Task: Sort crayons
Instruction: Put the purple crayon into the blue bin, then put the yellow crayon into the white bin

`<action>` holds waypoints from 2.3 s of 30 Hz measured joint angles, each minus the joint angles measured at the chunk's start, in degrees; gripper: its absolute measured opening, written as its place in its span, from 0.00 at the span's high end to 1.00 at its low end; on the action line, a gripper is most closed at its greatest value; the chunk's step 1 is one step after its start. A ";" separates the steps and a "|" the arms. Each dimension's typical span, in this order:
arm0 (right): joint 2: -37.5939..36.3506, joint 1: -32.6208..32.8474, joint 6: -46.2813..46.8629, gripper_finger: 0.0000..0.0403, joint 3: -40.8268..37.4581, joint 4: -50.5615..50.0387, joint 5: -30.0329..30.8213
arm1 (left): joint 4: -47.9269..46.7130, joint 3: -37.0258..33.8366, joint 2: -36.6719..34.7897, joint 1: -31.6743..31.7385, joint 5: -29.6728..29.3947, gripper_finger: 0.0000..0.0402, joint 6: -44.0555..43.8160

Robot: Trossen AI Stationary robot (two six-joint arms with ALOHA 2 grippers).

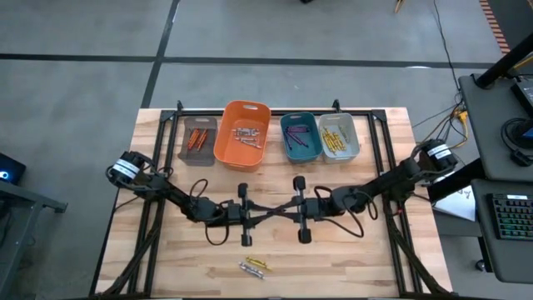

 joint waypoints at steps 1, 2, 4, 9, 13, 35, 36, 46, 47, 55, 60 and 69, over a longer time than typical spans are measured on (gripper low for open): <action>-0.40 -0.13 0.00 0.96 0.00 -0.39 0.37 | -0.10 0.00 0.00 0.01 -0.02 0.85 0.37; -0.90 -0.31 0.12 0.96 0.00 -1.13 0.63 | -0.14 0.00 0.00 0.01 -0.08 0.82 0.64; -2.32 -0.96 1.05 0.96 0.00 -3.80 1.26 | -0.12 0.00 0.00 0.15 -0.46 0.77 1.37; -7.48 -4.62 4.04 0.97 -0.02 -13.40 2.04 | -0.18 -0.14 -0.87 0.23 -8.19 0.67 3.24; -12.02 -9.96 8.15 0.97 -0.02 -21.81 1.99 | -0.33 -1.76 -4.04 0.31 -11.25 0.64 5.46; -0.82 -46.26 13.95 0.97 17.54 -63.00 -1.69 | -5.87 -18.52 -29.75 4.87 -13.38 0.73 5.05; 0.74 -47.14 13.75 0.97 19.35 -65.88 -1.70 | -6.39 -18.82 -30.28 5.23 -13.32 0.73 5.05; 14.89 -50.35 11.43 0.97 31.68 -82.95 -1.67 | -17.77 -20.39 -36.53 8.49 -13.32 0.74 4.02; 15.78 -50.36 11.41 0.97 32.18 -83.34 -1.68 | -18.95 -20.39 -37.05 8.65 -13.32 0.74 3.62; 17.44 -50.36 11.77 0.87 32.83 -83.37 -1.64 | -21.24 -20.39 -38.32 8.67 -13.34 0.74 2.47; 17.33 -50.36 11.59 0.73 32.83 -83.38 -1.33 | -21.21 -20.39 -37.93 8.67 -13.34 0.74 2.47; 16.69 -49.63 11.57 0.69 34.82 -86.72 -1.30 | -23.51 -20.41 -37.92 8.52 -13.30 0.74 -1.71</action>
